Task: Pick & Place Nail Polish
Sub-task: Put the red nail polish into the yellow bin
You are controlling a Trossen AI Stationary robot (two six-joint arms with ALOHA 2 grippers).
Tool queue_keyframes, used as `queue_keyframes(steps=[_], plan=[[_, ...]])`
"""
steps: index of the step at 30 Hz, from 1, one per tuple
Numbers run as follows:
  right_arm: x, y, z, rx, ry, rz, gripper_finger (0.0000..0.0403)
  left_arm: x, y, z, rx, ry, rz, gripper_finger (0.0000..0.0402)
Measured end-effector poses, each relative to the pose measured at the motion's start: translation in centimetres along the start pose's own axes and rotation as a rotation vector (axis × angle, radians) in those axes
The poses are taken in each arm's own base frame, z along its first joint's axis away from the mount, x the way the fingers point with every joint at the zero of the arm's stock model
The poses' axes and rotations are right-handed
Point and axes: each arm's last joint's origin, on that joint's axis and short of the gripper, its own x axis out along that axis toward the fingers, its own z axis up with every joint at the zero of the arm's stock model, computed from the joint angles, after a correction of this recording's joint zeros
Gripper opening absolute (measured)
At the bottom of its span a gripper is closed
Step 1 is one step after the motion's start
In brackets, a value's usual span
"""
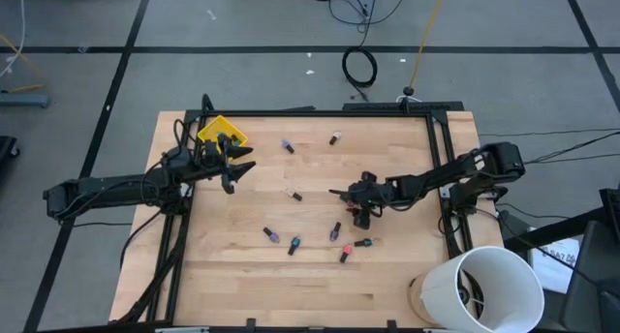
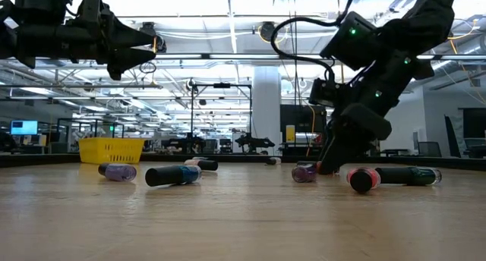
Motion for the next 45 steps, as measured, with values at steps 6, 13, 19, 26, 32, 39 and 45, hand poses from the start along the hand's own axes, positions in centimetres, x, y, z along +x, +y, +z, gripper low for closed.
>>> queue_keyframes(steps=[6,13,19,26,32,39,45], plan=[[0.2,0.0,-0.2,0.000,0.013,-0.004,0.0232,0.0,0.0,0.0,0.000,0.000,0.001,0.0230],[0.3,-0.1,-0.2,-0.004,0.020,-0.004,0.0172,0.0,0.0,0.0,0.000,0.000,0.000,0.0230],[0.3,-0.1,-0.3,-0.005,0.023,-0.005,0.0125,0.0,0.0,0.0,0.000,0.000,0.000,0.0230],[0.3,-0.1,-0.3,-0.019,0.022,-0.005,0.0113,0.0,0.0,0.0,0.000,0.000,0.000,0.0230],[-0.7,-0.1,0.5,-0.056,-0.044,0.005,0.0113,0.0,0.0,0.0,0.000,0.001,0.000,0.0230],[-3.5,-0.6,3.3,-0.142,-0.280,-0.001,0.0113,0.0,0.0,0.0,0.000,0.000,0.000,0.0230],[-4.6,-1.0,5.5,-0.241,-0.510,-0.028,0.0113,0.0,0.0,0.1,-0.002,-0.011,-0.002,0.0230]])
